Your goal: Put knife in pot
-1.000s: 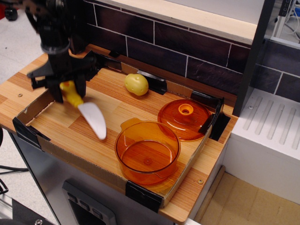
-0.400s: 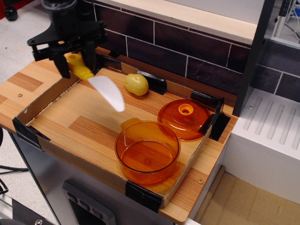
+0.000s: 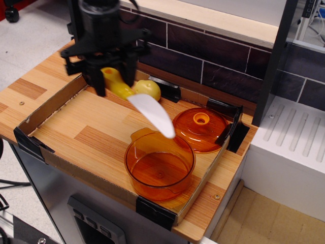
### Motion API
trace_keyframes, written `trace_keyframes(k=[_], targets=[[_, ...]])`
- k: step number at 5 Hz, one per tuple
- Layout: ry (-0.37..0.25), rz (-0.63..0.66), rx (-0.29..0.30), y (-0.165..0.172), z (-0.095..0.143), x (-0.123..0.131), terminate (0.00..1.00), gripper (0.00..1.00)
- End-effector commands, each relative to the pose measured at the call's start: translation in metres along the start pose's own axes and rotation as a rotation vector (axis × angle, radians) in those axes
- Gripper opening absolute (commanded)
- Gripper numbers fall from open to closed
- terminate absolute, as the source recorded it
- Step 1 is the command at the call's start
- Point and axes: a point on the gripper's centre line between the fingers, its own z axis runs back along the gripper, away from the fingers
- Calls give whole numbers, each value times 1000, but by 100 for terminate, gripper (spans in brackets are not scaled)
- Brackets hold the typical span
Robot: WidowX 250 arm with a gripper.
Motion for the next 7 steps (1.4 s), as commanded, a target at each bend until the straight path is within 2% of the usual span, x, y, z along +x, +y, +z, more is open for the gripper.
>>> trace_keyframes(k=[1,4,5,6,7], targets=[[-2,-24,-11,-11,-6,-30,0,0],[59,-3,0,-24,-18,-53,0,0],[49,-28,7,-25,-23,-59,0,100],[46,-4,-61,-22,-20,-58,0,100],[57,-1,-87,-19,-5,-52,0,100]])
